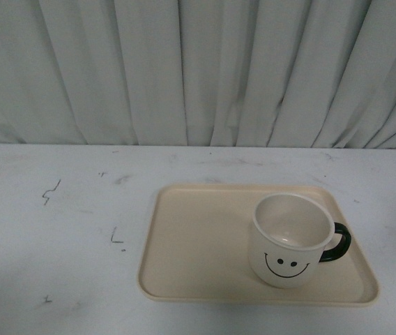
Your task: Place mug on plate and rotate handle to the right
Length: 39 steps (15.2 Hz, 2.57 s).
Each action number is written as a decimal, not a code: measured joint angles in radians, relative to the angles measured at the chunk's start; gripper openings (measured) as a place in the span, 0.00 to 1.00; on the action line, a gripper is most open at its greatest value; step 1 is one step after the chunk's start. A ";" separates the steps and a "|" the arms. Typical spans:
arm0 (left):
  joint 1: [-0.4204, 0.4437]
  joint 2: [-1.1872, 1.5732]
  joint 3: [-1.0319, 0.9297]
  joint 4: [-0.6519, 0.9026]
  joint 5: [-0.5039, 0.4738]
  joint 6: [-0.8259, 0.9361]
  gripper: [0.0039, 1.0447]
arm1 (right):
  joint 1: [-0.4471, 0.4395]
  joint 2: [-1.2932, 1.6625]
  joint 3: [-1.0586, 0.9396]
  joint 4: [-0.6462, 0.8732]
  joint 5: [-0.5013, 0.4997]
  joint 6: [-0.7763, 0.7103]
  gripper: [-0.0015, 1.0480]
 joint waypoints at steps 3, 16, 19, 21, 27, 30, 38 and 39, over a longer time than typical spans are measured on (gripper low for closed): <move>0.000 0.000 0.000 0.000 0.000 0.000 0.94 | -0.018 -0.115 -0.094 -0.035 -0.009 0.000 0.02; 0.000 0.000 0.000 0.000 0.000 0.000 0.94 | -0.018 -0.612 -0.256 -0.354 -0.010 0.001 0.02; 0.000 0.000 0.000 0.000 0.000 0.000 0.94 | -0.018 -0.726 -0.256 -0.454 -0.010 0.001 0.02; 0.000 0.000 0.000 0.000 0.000 0.000 0.94 | -0.018 -0.784 -0.256 -0.514 -0.010 0.001 0.02; 0.000 0.000 0.000 0.000 0.000 0.000 0.94 | -0.018 -0.921 -0.256 -0.651 -0.010 0.000 0.02; 0.000 0.000 0.000 0.000 0.000 0.000 0.94 | -0.018 -0.993 -0.255 -0.740 -0.010 0.001 0.02; 0.000 0.000 0.000 0.000 0.000 0.000 0.94 | -0.018 -1.125 -0.256 -0.866 -0.010 0.001 0.60; 0.000 0.000 0.000 0.000 0.000 0.000 0.94 | -0.018 -1.125 -0.256 -0.866 -0.010 0.001 0.67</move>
